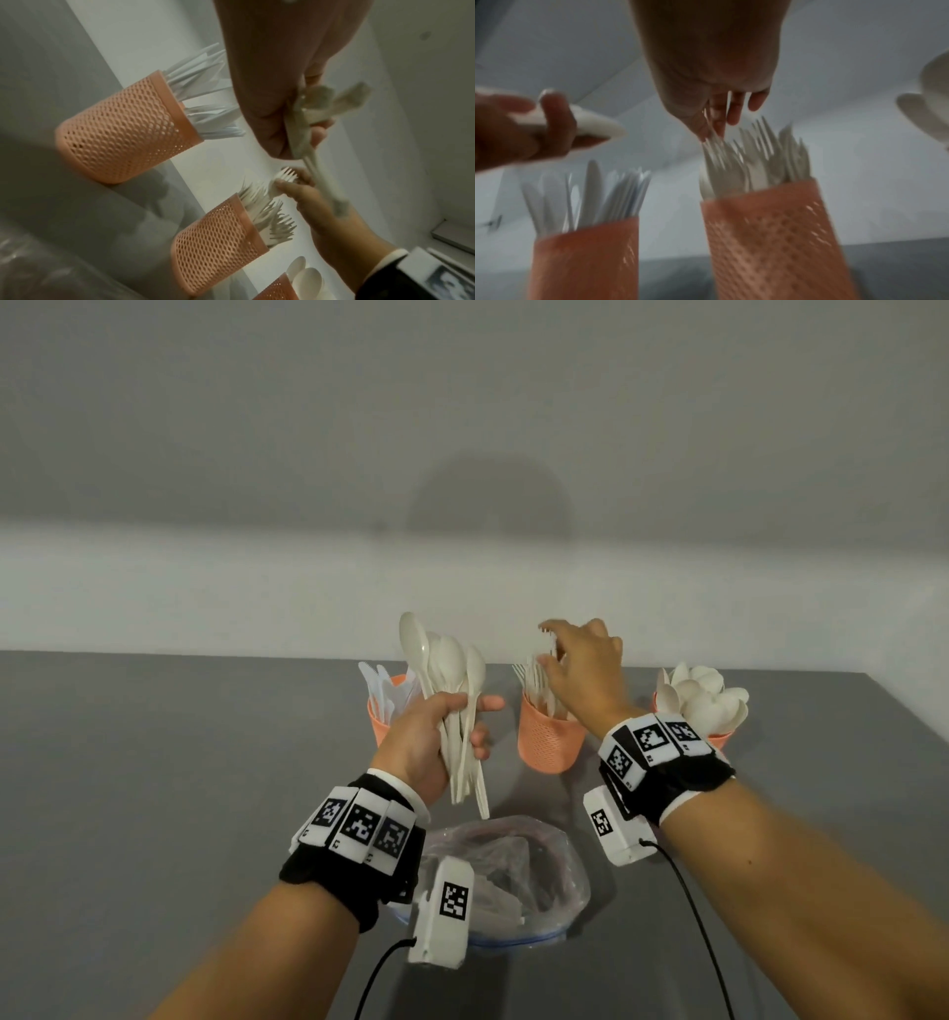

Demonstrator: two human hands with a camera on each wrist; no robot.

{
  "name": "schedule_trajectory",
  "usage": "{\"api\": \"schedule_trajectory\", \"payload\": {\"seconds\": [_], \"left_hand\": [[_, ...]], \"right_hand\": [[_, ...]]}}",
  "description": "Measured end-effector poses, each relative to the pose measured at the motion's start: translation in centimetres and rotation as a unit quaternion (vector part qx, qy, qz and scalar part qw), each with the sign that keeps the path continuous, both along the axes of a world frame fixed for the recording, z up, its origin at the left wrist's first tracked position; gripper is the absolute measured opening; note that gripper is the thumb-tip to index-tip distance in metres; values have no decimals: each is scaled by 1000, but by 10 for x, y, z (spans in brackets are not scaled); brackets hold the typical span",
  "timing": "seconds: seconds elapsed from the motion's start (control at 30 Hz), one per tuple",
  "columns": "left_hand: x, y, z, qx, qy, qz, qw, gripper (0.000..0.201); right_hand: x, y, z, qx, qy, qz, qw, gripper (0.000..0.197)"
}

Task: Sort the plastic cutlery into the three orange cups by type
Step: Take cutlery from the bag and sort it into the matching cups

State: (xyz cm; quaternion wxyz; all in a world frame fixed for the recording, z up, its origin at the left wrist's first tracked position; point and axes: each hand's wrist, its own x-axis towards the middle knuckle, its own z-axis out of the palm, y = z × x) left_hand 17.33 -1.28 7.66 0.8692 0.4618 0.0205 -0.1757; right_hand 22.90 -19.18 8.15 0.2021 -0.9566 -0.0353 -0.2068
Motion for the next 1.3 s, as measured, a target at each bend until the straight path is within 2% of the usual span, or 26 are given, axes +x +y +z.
{"api": "schedule_trajectory", "payload": {"seconds": [0.1,0.17,0.23,0.3,0.37,0.4,0.47,0.5,0.57,0.6,0.67,0.7,0.77,0.87,0.93,1.0,1.03,1.17,1.23,1.3], "left_hand": [[-4,-2,5,9,-7,-8,1000,21],[-6,-5,5,64,-39,1,997,12],[-9,-7,4,178,-91,20,980,9],[-11,-11,5,298,-157,51,940,9],[-10,-16,2,387,-204,66,897,33],[-13,-18,4,409,-218,63,884,44],[-20,-25,5,388,-250,55,886,51],[-23,-29,3,390,-273,64,877,46],[-33,-40,4,456,-304,56,834,51],[-39,-45,4,489,-314,46,813,61],[-44,-55,4,484,-316,25,816,82],[-46,-60,4,475,-316,12,821,91],[-46,-71,5,460,-314,-10,831,103],[-53,-89,10,425,-294,-82,852,119],[-57,-101,14,388,-290,-139,864,125],[-54,-113,17,379,-281,-165,866,120],[-51,-120,18,383,-272,-165,867,114],[-29,-148,10,429,-238,-151,858,100],[-19,-166,4,441,-233,-161,852,91],[-5,-184,-4,457,-232,-159,844,89]], "right_hand": [[-6,-6,-10,-133,29,-6,991,28],[-9,-5,-6,-145,18,5,989,30],[-16,2,6,-70,-28,34,997,35],[-29,11,20,98,-34,95,990,39],[-48,25,28,260,75,161,949,46],[-55,32,26,306,145,181,923,59],[-67,42,17,348,224,200,888,93],[-70,44,12,372,229,196,878,98],[-76,43,9,466,212,176,841,87],[-79,39,12,535,209,161,803,78],[-86,28,19,644,217,161,716,65],[-89,20,22,667,224,174,689,59],[-98,5,26,681,231,192,668,49],[-107,-18,25,679,192,161,690,33],[-112,-38,27,683,149,126,704,35],[-114,-64,33,698,84,87,706,40],[-113,-80,36,691,42,66,718,41],[-105,-143,49,574,-98,-47,812,39],[-96,-164,50,521,-121,-74,842,36],[-83,-175,46,472,-127,-94,867,34]]}}
